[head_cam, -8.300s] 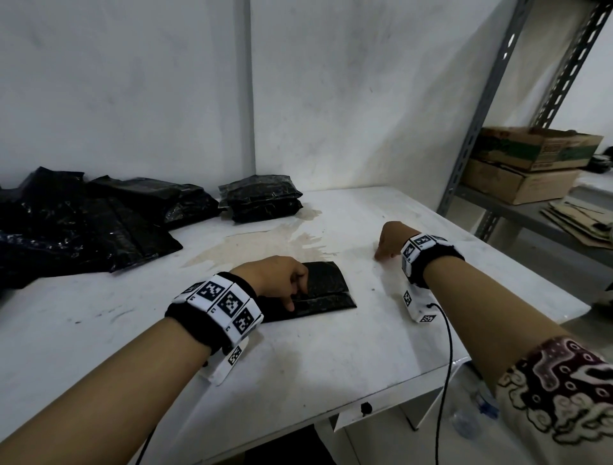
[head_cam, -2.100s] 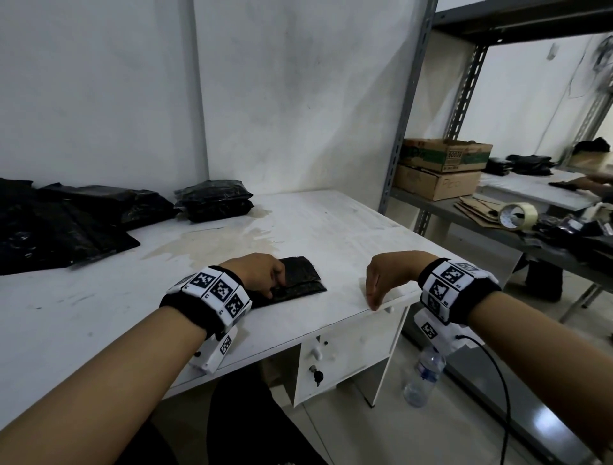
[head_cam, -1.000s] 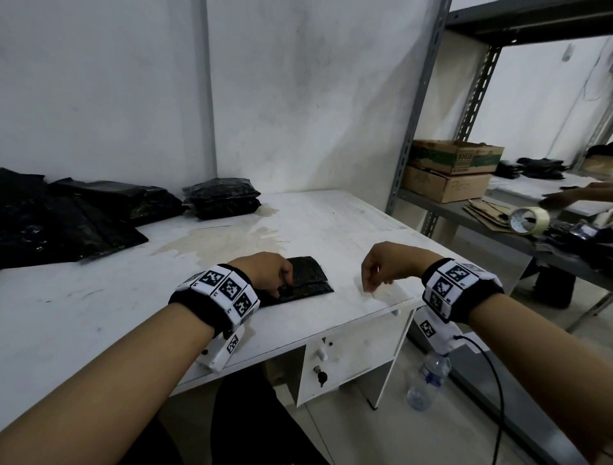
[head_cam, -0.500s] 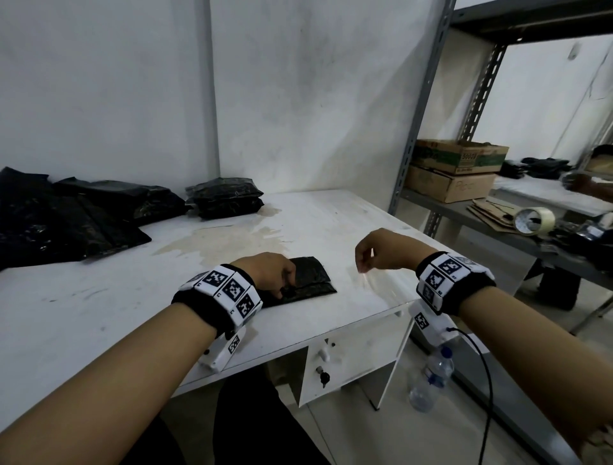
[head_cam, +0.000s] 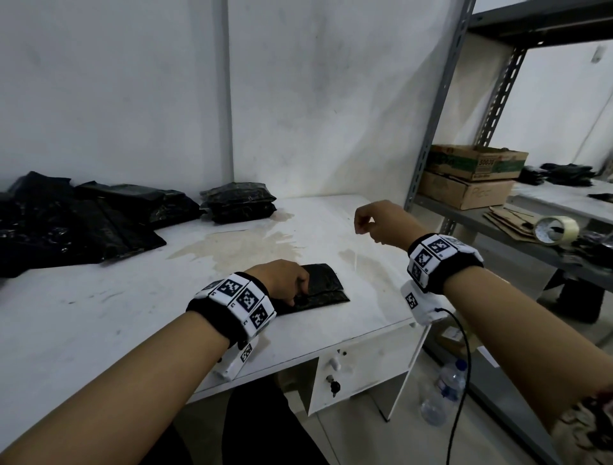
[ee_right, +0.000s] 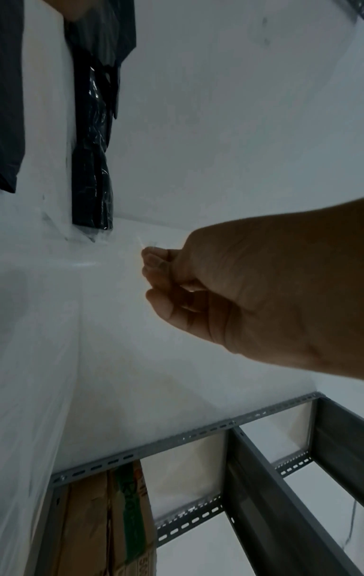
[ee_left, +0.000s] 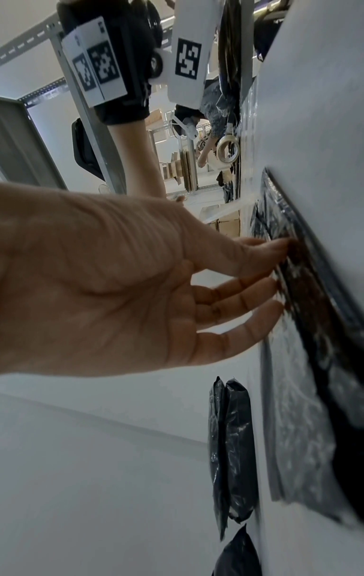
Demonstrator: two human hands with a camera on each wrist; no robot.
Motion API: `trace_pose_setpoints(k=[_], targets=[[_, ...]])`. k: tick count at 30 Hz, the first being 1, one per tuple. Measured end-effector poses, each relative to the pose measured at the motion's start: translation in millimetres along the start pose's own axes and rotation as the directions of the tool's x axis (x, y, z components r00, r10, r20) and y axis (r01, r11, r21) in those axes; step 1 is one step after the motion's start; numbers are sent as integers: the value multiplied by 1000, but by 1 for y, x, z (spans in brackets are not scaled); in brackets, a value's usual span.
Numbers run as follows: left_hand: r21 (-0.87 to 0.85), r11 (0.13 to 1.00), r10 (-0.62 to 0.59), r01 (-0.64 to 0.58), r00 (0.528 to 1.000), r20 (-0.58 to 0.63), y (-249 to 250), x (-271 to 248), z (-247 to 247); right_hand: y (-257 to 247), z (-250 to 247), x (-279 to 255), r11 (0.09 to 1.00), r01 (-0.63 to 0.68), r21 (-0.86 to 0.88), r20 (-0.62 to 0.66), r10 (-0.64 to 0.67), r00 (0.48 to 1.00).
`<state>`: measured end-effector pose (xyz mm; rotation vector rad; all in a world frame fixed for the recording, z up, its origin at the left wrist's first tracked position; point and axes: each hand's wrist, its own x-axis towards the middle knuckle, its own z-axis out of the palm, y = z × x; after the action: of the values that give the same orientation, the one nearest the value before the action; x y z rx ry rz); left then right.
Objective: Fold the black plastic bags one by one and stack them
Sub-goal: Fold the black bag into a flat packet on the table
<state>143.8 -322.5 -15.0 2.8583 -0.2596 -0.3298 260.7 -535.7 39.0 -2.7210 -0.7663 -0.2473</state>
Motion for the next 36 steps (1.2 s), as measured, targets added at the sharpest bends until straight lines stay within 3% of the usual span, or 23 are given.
trace_pose_setpoints(k=[3,11,15,27,31,36], targets=[[7,1000,5,-5,1000,2,0,0,0,3,4,14,995,-26,92,-101,35,994],[3,1000,14,-14,1000,7,-1,0,-1,-1,-5,41,978,66,199,-317,0,949],[3,1000,26,-26,1000,7,-2,0,-1,-2,-8,54,977,124,174,-410,-42,911],[-29,999,29,-28,999,29,-4,4,-3,-8,-8,78,983,142,120,-544,-55,838],[-35,999,22,-20,999,44,-6,5,-2,-10,-8,83,966,178,186,-604,-31,797],[-47,999,29,-26,998,48,-8,6,-2,-14,-4,91,957,182,224,-622,-4,783]])
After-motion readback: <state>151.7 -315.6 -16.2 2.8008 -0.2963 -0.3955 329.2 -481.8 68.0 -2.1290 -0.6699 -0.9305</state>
